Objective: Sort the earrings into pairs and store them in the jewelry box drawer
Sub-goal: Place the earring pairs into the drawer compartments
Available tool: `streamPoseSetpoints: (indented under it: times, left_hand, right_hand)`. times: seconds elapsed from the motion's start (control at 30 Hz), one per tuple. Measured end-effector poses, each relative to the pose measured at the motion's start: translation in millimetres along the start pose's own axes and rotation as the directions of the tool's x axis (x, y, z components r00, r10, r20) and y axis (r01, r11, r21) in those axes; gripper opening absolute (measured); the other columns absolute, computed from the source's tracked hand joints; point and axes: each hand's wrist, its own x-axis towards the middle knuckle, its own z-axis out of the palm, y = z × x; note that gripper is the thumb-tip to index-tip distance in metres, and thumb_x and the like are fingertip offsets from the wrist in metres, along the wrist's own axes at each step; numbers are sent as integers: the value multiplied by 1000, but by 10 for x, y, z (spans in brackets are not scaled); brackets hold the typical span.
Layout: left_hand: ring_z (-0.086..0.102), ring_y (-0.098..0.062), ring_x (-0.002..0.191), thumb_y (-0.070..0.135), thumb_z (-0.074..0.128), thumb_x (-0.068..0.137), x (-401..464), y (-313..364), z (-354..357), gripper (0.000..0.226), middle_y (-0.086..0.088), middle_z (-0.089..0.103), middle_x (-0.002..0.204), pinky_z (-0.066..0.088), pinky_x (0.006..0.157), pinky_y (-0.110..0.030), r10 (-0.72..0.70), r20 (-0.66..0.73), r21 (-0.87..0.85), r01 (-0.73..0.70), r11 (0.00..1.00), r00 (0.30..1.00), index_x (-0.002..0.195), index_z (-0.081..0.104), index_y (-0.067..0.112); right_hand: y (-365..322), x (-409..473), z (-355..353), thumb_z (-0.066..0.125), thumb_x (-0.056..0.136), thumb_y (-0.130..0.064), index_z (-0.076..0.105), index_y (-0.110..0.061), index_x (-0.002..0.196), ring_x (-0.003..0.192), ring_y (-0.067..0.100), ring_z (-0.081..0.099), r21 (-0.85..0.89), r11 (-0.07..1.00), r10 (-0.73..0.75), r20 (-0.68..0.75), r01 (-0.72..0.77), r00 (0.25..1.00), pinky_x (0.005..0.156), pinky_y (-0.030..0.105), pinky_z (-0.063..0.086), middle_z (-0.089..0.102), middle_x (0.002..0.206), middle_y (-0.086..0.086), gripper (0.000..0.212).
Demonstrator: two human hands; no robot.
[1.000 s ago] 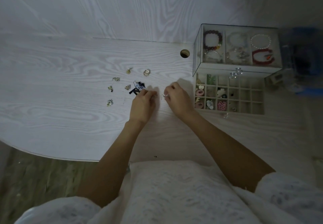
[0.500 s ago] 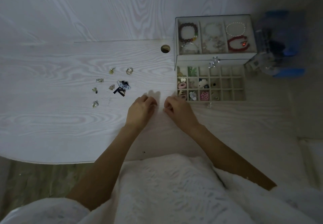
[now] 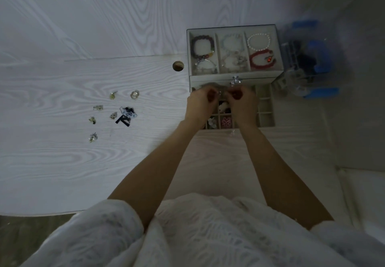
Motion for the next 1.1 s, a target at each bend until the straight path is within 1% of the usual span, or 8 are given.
streamPoseSetpoints:
  times: [0.13, 0.3, 0.4, 0.53, 0.6, 0.73, 0.83, 1.1]
  left_hand:
    - [67, -23, 87, 14, 65, 83, 113, -7, 109, 18, -10, 72, 95, 55, 79, -33, -93, -18, -49, 92, 995, 996, 100, 68, 9]
    - [67, -20, 90, 18, 59, 88, 113, 46, 228, 21, -10, 72, 98, 52, 82, -29, -155, 20, -106, 156, 982, 988, 105, 66, 8]
    - [65, -24, 94, 6, 53, 87, 47, 18, 243, 28, -12, 70, 102, 43, 91, -20, -124, 38, -95, 127, 987, 992, 113, 62, 8]
    - [63, -26, 102, -2, 46, 79, -15, 33, 204, 44, -10, 69, 109, 45, 96, -38, -12, 60, -79, 17, 997, 998, 119, 58, 10]
    - [63, -23, 101, -4, 46, 77, -37, 51, 168, 45, -7, 69, 110, 48, 93, -36, 53, 57, -70, -49, 996, 997, 118, 60, 11]
    - [58, -33, 97, -3, 54, 78, -75, -20, 102, 35, -14, 66, 108, 48, 82, -36, 181, 30, 186, -184, 965, 983, 111, 63, 5]
    - [55, -33, 89, 4, 60, 78, -98, -134, 120, 23, -9, 69, 98, 52, 72, -38, 308, 78, 422, -311, 852, 948, 98, 70, 8]
    - [56, -28, 97, 16, 47, 80, -50, -159, 147, 31, -2, 66, 105, 44, 78, -37, 364, 194, 565, -407, 718, 911, 103, 67, 14]
  right_hand:
    - [50, -26, 16, 59, 82, -2, 66, -3, 104, 92, 20, 63, -34, 999, -25, 26, 26, 999, 76, 19, 44, 69, 101, 13, 24]
    - [88, -66, -29, 50, 85, 6, 61, -2, 111, 92, 10, 57, 16, 998, -54, 73, 53, 996, 70, -1, 38, 67, 106, 14, 29]
    - [89, -69, -48, 49, 87, 3, 61, -3, 112, 92, 14, 59, -28, 996, -80, 79, 82, 994, 72, 5, 39, 68, 105, 13, 28]
    - [122, -74, -48, 48, 86, 3, 62, -5, 111, 93, 24, 63, -163, 968, -178, 72, 188, 981, 78, 20, 43, 67, 104, 15, 30]
    - [162, -84, -40, 48, 84, 4, 63, -3, 109, 94, 28, 61, -240, 938, -241, 73, 251, 968, 81, 24, 42, 66, 104, 17, 30]
    - [239, -98, -53, 48, 84, -2, 65, -3, 105, 99, 35, 54, -459, 811, -347, 122, 363, 930, 93, 40, 42, 66, 105, 14, 27]
    - [295, -78, -28, 47, 89, -11, 66, -9, 107, 100, 33, 53, -536, 743, -356, 192, 402, 914, 91, 38, 40, 67, 108, 7, 26]
    - [283, -83, -70, 46, 91, -14, 65, -11, 109, 99, 29, 52, -555, 704, -391, 218, 443, 894, 90, 33, 38, 67, 110, 4, 27]
